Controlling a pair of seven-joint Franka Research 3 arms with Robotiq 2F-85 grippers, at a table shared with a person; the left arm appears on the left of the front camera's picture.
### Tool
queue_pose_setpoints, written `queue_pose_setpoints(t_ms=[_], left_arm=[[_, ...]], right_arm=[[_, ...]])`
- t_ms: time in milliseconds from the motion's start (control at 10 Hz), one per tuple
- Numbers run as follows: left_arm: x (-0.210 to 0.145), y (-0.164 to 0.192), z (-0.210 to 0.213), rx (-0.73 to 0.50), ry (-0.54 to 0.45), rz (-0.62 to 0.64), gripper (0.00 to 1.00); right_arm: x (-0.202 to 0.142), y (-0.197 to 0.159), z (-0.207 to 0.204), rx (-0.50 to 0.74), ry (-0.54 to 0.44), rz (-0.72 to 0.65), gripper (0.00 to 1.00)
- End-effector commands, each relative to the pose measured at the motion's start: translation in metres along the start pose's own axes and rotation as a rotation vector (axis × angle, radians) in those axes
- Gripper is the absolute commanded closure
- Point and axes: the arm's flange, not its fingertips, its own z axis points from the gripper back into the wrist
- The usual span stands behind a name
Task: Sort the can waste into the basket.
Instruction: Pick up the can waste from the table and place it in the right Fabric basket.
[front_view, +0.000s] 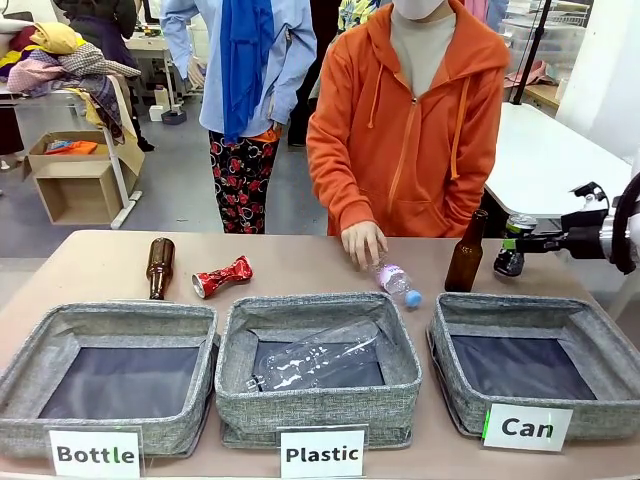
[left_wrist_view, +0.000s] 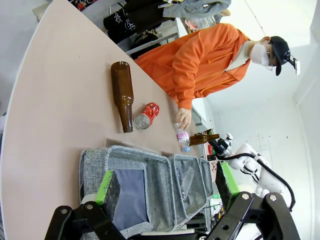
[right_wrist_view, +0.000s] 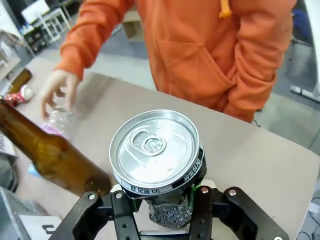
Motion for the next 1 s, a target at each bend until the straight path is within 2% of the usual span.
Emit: queue_pose_setpoints(t_ms=[0,300,500,800,900], left_arm=[[0.001,0.001,0.0,-0.021,-0.013,-0.023,0.0],[0.001,0.001,0.0,-0.021,-0.013,-0.023,0.0],[0.001,0.001,0.0,-0.021,-0.013,-0.023,0.0],[0.001,0.001,0.0,-0.021,-0.013,-0.023,0.0],[0.001,0.001,0.0,-0.021,-0.013,-0.023,0.0]], right_arm=[[0.017,0.03,0.04,0.032,0.054,0.01,1.0],[0.05,0.096,0.131,0.055,0.237,0.069,1.0],[0.047,0.15,0.168,0.199,0.424,0.251,1.0],[0.021,0.214,0.178,0.437,0.774,0.476,1.0],[0.015,0.228,0.17,0.488,0.849,0.522,1.0]])
